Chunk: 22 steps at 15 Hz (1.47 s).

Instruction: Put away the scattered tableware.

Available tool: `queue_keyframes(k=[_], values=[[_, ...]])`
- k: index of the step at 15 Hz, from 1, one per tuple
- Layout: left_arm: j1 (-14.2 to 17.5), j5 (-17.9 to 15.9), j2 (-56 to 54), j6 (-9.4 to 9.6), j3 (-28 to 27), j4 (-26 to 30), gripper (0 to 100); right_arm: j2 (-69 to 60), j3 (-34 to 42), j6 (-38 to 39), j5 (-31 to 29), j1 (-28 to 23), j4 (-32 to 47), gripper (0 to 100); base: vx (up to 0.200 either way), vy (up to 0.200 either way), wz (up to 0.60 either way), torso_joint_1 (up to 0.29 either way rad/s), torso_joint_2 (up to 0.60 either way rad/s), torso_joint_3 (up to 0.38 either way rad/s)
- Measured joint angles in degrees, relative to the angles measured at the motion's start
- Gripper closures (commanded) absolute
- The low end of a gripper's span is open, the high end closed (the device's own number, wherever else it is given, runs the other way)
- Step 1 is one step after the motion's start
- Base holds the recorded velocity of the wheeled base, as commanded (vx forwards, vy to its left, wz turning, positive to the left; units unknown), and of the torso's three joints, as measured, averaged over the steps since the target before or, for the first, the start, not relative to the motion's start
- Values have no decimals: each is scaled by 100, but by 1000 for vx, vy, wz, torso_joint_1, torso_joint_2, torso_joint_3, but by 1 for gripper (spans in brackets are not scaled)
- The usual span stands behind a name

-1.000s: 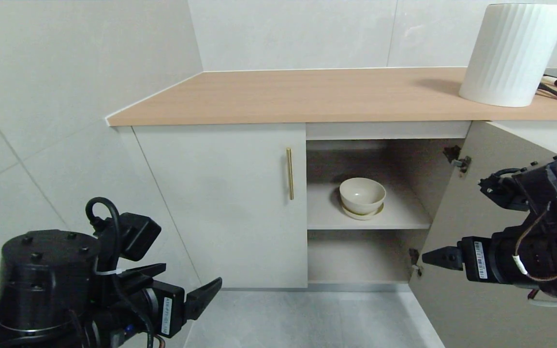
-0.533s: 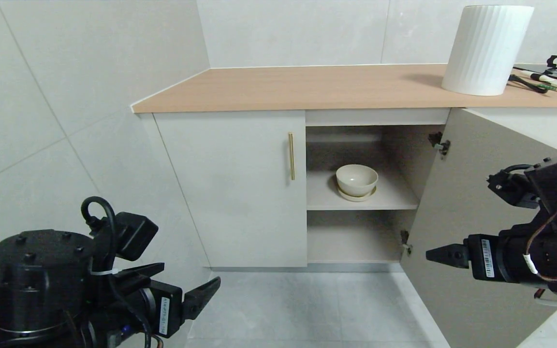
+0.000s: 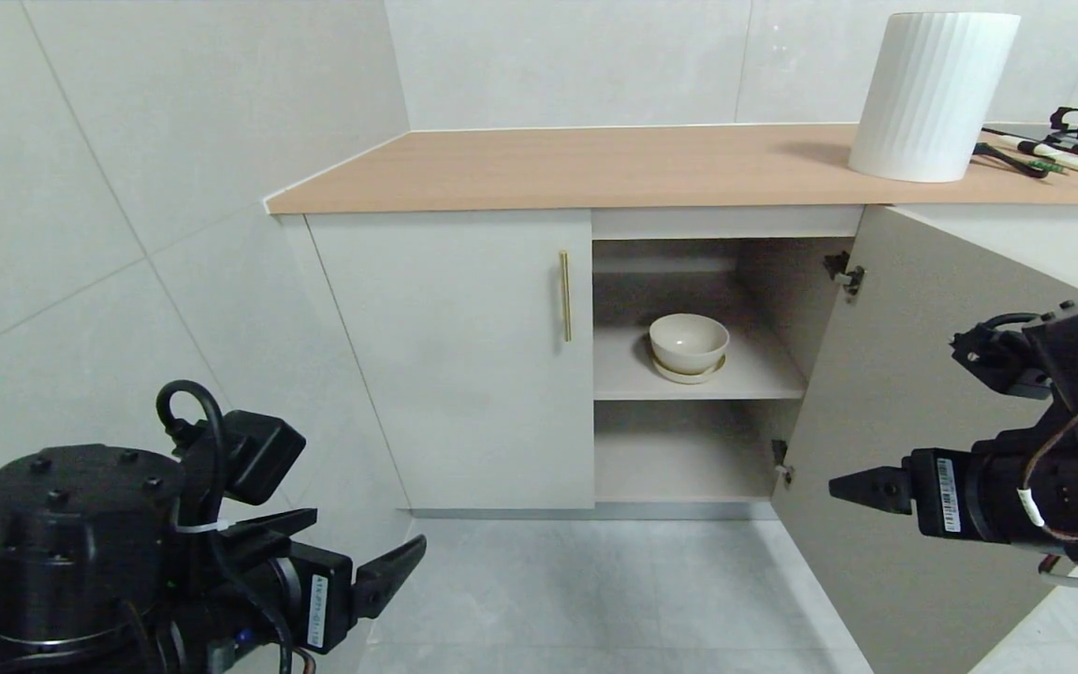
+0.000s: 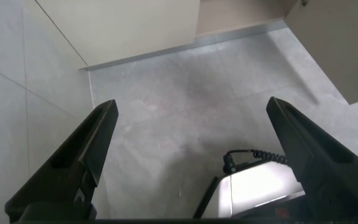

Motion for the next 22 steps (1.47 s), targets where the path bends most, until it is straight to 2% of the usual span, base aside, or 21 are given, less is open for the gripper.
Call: queue_keyframes(k=[17,22], values=[[-2,128,17,6,-15,-15,0,-85,-9,-139,-41,-124,224,0,0,0,0,0,0,0],[1,205,41,6,-50,-4,0,-80,2,-155,-41,-124,244,0,0,-200,0,8,2,2]])
